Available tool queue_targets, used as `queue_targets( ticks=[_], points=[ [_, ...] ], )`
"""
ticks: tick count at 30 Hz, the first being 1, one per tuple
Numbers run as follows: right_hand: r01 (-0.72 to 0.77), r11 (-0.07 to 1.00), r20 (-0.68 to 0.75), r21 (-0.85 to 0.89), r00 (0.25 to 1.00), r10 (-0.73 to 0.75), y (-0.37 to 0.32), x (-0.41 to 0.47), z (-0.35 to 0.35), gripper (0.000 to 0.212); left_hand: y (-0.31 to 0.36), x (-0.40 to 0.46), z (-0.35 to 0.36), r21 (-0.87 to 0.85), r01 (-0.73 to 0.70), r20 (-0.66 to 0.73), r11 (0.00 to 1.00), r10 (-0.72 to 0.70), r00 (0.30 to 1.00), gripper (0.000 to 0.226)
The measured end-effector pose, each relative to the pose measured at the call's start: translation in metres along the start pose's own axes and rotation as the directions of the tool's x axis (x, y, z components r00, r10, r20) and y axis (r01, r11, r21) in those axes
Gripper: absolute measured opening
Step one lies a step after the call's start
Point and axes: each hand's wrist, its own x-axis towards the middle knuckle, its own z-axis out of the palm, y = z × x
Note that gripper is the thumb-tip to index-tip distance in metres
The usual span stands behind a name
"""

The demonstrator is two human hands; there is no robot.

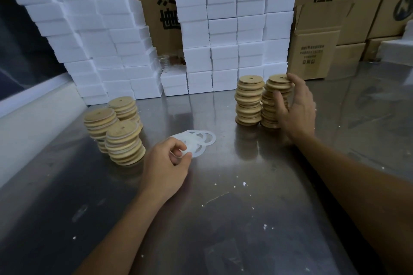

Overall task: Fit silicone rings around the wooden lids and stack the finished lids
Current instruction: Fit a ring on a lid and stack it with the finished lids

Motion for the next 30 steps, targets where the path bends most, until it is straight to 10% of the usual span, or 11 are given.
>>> queue_targets(
  ticks=[13,30],
  points=[
    [-0.076,0.979,-0.234,0.190,0.965,0.120,-0.004,-0.004,-0.010,0.030,-0.006,0.004,0.002,0.000,0.049,0.045,0.999,-0.049,0.998,0.016],
    [-0.066,0.981,-0.110,0.180,0.990,0.087,-0.039,-0.049,-0.032,0.020,0.005,0.003,0.000,0.360,-0.114,0.132,0.926,0.071,0.989,0.009]
  ],
)
